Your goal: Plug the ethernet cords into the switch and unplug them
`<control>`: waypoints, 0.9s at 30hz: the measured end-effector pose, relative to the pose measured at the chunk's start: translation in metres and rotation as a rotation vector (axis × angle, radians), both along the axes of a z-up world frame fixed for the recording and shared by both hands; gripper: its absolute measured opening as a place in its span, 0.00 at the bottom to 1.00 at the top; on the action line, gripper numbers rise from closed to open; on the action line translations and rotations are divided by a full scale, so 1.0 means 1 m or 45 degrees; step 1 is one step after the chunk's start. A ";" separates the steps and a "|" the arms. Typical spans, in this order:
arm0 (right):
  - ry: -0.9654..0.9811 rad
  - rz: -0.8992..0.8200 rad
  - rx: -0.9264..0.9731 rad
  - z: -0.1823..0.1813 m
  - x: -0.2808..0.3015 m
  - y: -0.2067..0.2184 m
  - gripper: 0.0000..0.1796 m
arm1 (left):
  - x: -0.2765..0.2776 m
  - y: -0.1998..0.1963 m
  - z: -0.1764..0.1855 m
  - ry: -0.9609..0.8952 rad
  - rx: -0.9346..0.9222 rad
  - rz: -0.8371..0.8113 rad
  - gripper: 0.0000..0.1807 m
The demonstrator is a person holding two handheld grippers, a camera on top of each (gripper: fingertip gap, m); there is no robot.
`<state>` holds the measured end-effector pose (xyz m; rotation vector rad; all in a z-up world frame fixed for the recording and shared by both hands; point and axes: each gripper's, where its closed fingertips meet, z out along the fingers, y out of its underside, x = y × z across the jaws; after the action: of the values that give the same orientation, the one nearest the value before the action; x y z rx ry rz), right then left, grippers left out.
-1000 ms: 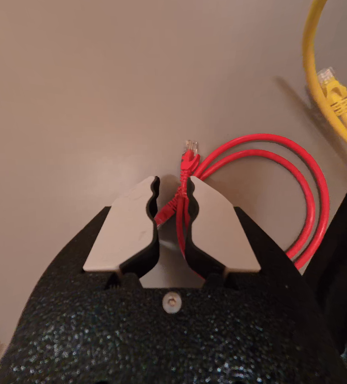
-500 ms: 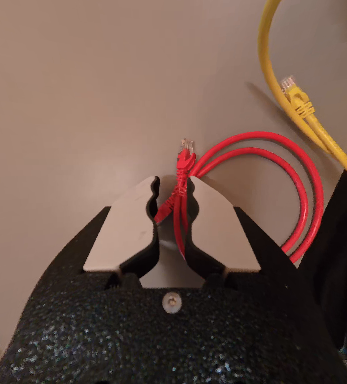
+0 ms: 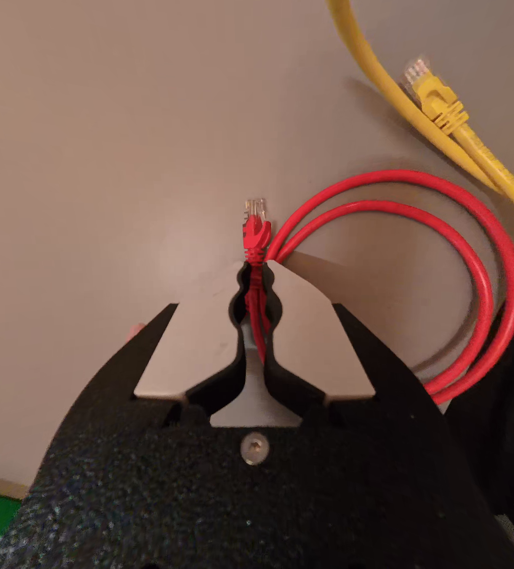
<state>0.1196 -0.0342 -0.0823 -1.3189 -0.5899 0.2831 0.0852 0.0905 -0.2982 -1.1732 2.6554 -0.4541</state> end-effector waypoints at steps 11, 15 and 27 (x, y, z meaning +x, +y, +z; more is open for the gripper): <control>-0.007 -0.002 0.000 0.001 -0.002 0.000 0.43 | 0.006 0.001 -0.004 -0.014 0.084 0.035 0.04; -0.010 0.002 0.007 0.003 -0.004 -0.001 0.43 | 0.010 0.001 -0.005 -0.068 0.137 0.027 0.04; 0.007 -0.032 0.026 0.004 0.007 -0.008 0.43 | 0.012 0.008 -0.001 -0.317 0.046 0.207 0.12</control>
<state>0.1267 -0.0426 -0.0784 -1.3048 -0.5703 0.2596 0.0970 0.0985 -0.2989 -1.2226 2.3283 -0.4864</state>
